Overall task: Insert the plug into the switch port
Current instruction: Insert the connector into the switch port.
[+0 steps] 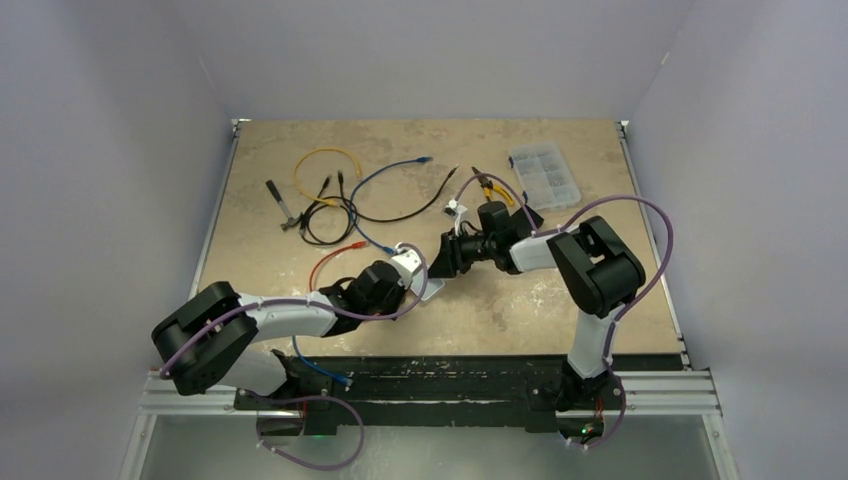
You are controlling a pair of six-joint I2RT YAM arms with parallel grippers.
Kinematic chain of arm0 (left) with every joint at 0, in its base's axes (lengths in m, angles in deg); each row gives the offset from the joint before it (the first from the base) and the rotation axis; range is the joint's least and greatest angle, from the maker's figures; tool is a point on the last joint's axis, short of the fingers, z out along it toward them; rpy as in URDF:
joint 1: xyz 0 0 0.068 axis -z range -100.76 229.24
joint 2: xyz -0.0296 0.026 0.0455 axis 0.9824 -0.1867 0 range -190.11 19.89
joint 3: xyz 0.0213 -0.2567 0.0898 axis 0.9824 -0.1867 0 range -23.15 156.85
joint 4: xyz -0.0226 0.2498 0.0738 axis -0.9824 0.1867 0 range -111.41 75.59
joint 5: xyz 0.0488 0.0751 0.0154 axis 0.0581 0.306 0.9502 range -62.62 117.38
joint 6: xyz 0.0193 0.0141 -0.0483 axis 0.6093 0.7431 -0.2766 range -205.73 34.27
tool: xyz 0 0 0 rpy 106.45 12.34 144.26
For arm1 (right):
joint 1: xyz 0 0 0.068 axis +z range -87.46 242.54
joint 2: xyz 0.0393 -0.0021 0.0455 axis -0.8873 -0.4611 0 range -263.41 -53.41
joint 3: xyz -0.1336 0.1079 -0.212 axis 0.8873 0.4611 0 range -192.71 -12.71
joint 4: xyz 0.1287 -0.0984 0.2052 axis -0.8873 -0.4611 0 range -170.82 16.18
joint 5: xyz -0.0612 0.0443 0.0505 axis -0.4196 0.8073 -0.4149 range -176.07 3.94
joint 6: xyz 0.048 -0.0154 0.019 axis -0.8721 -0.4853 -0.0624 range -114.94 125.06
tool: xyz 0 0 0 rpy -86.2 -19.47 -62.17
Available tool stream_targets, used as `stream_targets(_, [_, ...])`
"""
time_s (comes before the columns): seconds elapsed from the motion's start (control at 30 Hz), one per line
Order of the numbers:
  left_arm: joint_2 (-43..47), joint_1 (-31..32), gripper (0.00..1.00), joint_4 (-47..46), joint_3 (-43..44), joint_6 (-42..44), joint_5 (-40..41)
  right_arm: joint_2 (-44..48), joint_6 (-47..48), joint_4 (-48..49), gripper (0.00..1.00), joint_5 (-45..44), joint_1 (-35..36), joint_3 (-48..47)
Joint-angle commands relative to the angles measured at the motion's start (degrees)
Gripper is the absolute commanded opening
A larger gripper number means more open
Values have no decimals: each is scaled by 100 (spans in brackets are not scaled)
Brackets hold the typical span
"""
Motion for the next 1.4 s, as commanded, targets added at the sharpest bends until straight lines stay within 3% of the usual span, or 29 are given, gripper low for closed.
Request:
stream_targets(0.0, [-132, -18, 0, -190, 144, 274, -424, -262, 231, -558, 46, 36, 36, -199])
stream_targets(0.27, [-66, -11, 0, -55, 341, 439, -466, -506, 549, -983, 47, -57, 42, -595])
stream_targets(0.53, [-87, -14, 0, 123, 905, 475, -161, -641, 755, -1043, 35, 213, 195, -516])
stream_targets(0.8, [-545, 15, 0, -692, 867, -15, 110, -605, 490, -622, 28, 647, 261, -245])
stream_targets(1.03, [-380, 291, 0, -1433, 880, -41, 672, -671, 287, -257, 22, 804, 455, 116])
stream_targets(1.37, [-110, 369, 0, -1646, 1158, -99, 958, -464, 159, -81, 22, 749, 519, 354])
